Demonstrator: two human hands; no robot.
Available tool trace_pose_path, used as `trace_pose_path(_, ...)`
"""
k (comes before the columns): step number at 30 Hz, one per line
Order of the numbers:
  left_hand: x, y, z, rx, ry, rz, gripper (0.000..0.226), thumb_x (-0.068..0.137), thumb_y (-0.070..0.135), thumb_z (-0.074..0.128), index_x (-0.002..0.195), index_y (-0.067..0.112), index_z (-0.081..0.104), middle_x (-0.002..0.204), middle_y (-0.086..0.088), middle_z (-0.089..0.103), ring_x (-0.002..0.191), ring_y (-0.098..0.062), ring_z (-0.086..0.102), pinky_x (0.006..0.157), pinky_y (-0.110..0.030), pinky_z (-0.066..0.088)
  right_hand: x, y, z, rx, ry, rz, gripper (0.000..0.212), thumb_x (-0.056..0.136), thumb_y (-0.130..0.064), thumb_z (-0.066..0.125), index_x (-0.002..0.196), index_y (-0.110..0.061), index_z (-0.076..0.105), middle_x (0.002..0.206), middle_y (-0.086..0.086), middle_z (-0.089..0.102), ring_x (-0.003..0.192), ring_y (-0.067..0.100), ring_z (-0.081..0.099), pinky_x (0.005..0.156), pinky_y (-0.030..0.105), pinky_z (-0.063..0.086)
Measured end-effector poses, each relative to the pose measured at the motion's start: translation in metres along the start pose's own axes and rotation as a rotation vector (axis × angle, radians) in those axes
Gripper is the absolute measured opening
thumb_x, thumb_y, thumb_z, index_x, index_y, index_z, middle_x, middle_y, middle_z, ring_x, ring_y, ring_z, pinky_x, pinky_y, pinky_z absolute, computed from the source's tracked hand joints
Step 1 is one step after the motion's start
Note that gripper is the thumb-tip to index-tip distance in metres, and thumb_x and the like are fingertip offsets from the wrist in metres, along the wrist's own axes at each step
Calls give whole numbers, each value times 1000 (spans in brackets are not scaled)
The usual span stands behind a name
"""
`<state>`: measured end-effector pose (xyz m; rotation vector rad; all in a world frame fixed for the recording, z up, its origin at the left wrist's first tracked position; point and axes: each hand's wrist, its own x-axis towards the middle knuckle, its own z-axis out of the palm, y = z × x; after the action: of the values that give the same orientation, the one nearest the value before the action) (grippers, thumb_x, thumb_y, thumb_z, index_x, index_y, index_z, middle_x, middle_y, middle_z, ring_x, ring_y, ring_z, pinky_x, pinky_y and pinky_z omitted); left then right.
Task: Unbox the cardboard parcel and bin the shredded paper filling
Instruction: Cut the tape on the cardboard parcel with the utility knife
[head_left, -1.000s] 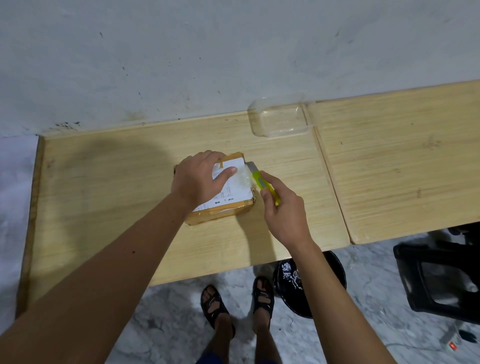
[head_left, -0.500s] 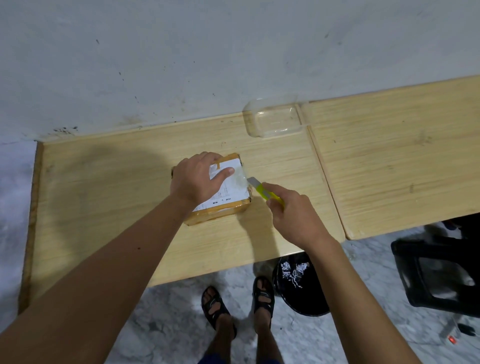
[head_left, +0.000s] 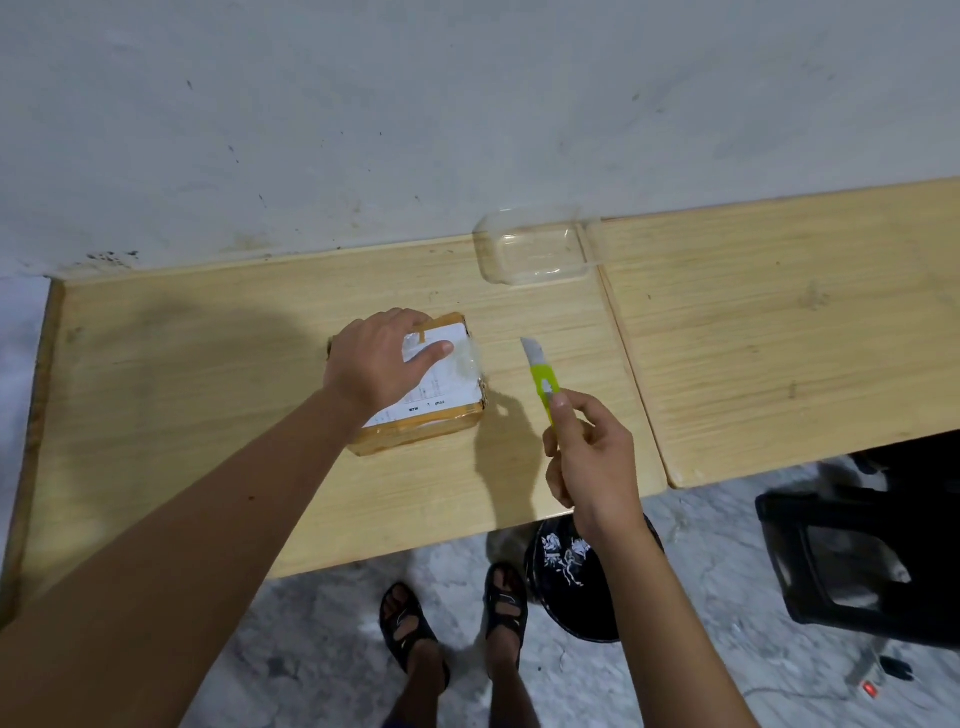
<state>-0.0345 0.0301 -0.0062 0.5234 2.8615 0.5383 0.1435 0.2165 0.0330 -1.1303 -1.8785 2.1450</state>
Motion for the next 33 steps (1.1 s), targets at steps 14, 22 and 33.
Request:
trace_pose_path(14,-3,5,-1,-34,3,-24,55,93,66,57,130,26,63,126,10,69,117,-19,64,95,-34,43,-21,-47,-1,556,-550,-141,51,92,8,46,141,-4,49,118,10,58,83,17,55,56,24,46)
trace_pose_path(22,-2,13,-4,-72,-7,-46,55,92,65,59,131,26,64,127,10,70,120,-19,63,97,-35,44,-8,-52,-5,430,-257,-188,37,105,-1,48,140,-9,56,100,5,58,61,16,57,50,22,43)
trace_pose_path(33,1,36,6,-102,58,9,50,90,60,65,127,27,67,128,6,70,118,-22,64,96,-35,40,126,-12,-81,-164,324,-228,40,89,-23,76,127,-30,65,98,0,60,78,18,58,74,37,54)
